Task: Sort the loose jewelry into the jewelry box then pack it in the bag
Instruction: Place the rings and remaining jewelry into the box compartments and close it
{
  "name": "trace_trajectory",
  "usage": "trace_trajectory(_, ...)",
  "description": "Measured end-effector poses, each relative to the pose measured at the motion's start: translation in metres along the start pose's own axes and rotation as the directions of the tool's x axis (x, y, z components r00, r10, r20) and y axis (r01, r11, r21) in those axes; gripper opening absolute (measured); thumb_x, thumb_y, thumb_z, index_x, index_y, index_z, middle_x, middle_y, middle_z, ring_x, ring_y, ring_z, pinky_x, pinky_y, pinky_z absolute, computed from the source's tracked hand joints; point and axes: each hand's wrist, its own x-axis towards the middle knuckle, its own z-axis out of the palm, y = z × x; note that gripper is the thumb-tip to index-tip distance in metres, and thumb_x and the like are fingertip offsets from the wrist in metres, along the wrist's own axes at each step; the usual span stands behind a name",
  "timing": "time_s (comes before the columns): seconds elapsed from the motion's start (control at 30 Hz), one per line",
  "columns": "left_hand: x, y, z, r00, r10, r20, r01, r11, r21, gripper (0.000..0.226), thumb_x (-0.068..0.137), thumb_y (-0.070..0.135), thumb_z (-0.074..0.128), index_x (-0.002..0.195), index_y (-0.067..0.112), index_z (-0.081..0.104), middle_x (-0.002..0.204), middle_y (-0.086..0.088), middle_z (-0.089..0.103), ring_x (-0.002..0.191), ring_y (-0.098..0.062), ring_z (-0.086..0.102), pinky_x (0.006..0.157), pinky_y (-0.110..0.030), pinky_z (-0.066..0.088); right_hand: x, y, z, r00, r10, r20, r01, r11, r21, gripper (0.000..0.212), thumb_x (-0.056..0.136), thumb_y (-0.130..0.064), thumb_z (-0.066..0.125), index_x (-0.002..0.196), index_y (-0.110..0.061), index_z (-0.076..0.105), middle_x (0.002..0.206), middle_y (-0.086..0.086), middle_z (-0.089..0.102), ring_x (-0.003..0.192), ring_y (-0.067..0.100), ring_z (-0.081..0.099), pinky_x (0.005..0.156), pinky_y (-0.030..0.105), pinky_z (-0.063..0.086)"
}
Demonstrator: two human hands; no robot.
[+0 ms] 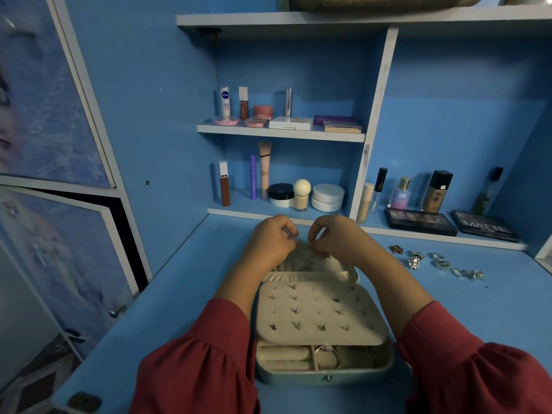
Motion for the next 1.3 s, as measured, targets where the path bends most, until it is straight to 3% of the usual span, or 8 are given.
trace_trajectory(0.13, -0.002, 0.000, 0.002, 0.998, 0.063, 0.006, -0.063, 0.982, 0.177, 0.019, 0.083, 0.001, 0.054, 0.084, 0.019, 0.060, 0.075, 0.003, 0.056, 0.074, -0.019, 0.055, 0.066, -0.027, 0.046, 0.003, 0.000, 0.010, 0.999, -0.052, -0.013, 0.050, 0.990, -0.131, 0.015, 0.084, -0.014, 0.064, 0.081, -0.029, 0.067, 0.094, -0.002, 0.063, 0.081, 0.016, 0.061, 0.070, 0.027, 0.051)
trace_trajectory(0.33, 0.003, 0.000, 0.006, 0.986, 0.155, 0.064, -0.168, 0.899, 0.404, 0.025, 0.088, 0.005, 0.051, 0.092, 0.022, 0.069, 0.098, -0.006, 0.061, 0.095, -0.023, 0.055, 0.081, -0.036, 0.049, 0.006, 0.001, 0.014, 0.997, -0.064, 0.043, 0.074, 0.962, -0.264, 0.025, 0.087, -0.016, 0.060, 0.100, -0.033, 0.073, 0.106, -0.003, 0.065, 0.095, 0.017, 0.061, 0.087, 0.033, 0.053)
trace_trajectory(0.5, 0.008, -0.005, 0.007, 0.977, 0.159, 0.140, -0.211, 0.809, 0.548, 0.031, 0.093, 0.011, 0.051, 0.109, 0.028, 0.071, 0.108, -0.006, 0.057, 0.103, -0.025, 0.052, 0.082, -0.030, 0.043, 0.010, 0.001, 0.015, 0.996, -0.024, 0.090, 0.057, 0.921, -0.386, 0.025, 0.091, -0.030, 0.057, 0.111, -0.040, 0.069, 0.113, -0.004, 0.064, 0.100, 0.017, 0.059, 0.087, 0.032, 0.051)
trace_trajectory(0.67, 0.016, -0.002, 0.009, 0.981, 0.030, 0.193, -0.146, 0.768, 0.624, 0.027, 0.090, 0.020, 0.057, 0.114, 0.024, 0.069, 0.110, -0.008, 0.055, 0.103, -0.027, 0.054, 0.081, -0.028, 0.042, 0.016, 0.000, 0.018, 0.991, 0.035, 0.127, 0.027, 0.890, -0.455, 0.029, 0.091, -0.037, 0.056, 0.118, -0.031, 0.066, 0.112, 0.000, 0.061, 0.096, 0.019, 0.056, 0.077, 0.029, 0.045)
trace_trajectory(0.83, 0.010, -0.003, 0.010, 0.977, 0.093, 0.194, -0.198, 0.737, 0.646, 0.025, 0.089, 0.013, 0.056, 0.106, 0.024, 0.071, 0.105, -0.006, 0.054, 0.096, -0.026, 0.056, 0.079, -0.029, 0.045, 0.017, -0.002, 0.020, 0.986, 0.053, 0.160, 0.041, 0.845, -0.534, 0.030, 0.093, -0.034, 0.053, 0.121, -0.028, 0.064, 0.113, 0.001, 0.061, 0.097, 0.021, 0.057, 0.077, 0.030, 0.045)
trace_trajectory(1.07, -0.004, 0.009, 0.002, 0.967, 0.075, 0.244, -0.195, 0.834, 0.516, 0.018, 0.084, 0.011, 0.057, 0.092, 0.015, 0.073, 0.087, -0.008, 0.062, 0.080, -0.023, 0.058, 0.070, -0.033, 0.051, 0.010, -0.001, 0.010, 0.986, 0.026, 0.163, 0.058, 0.873, -0.485, 0.023, 0.089, -0.030, 0.058, 0.106, -0.021, 0.070, 0.098, 0.001, 0.064, 0.083, 0.018, 0.057, 0.070, 0.029, 0.046)
trace_trajectory(1.2, -0.006, 0.008, -0.003, 0.967, 0.144, 0.212, -0.233, 0.839, 0.492, 0.023, 0.087, 0.011, 0.056, 0.101, 0.018, 0.073, 0.096, -0.006, 0.064, 0.089, -0.023, 0.058, 0.078, -0.034, 0.051, 0.008, -0.003, 0.005, 0.985, 0.009, 0.174, 0.075, 0.882, -0.465, 0.022, 0.086, -0.026, 0.062, 0.106, -0.020, 0.071, 0.104, 0.001, 0.066, 0.091, 0.019, 0.061, 0.079, 0.031, 0.051)
trace_trajectory(1.3, -0.005, 0.009, -0.004, 0.963, 0.243, 0.114, -0.268, 0.844, 0.465, 0.023, 0.088, 0.007, 0.053, 0.102, 0.019, 0.067, 0.099, -0.007, 0.062, 0.096, -0.024, 0.055, 0.079, -0.035, 0.047, 0.005, -0.003, 0.004, 0.995, -0.063, 0.071, 0.087, 0.907, -0.413, 0.024, 0.086, -0.017, 0.060, 0.106, -0.029, 0.065, 0.108, 0.000, 0.063, 0.094, 0.019, 0.060, 0.074, 0.029, 0.048)
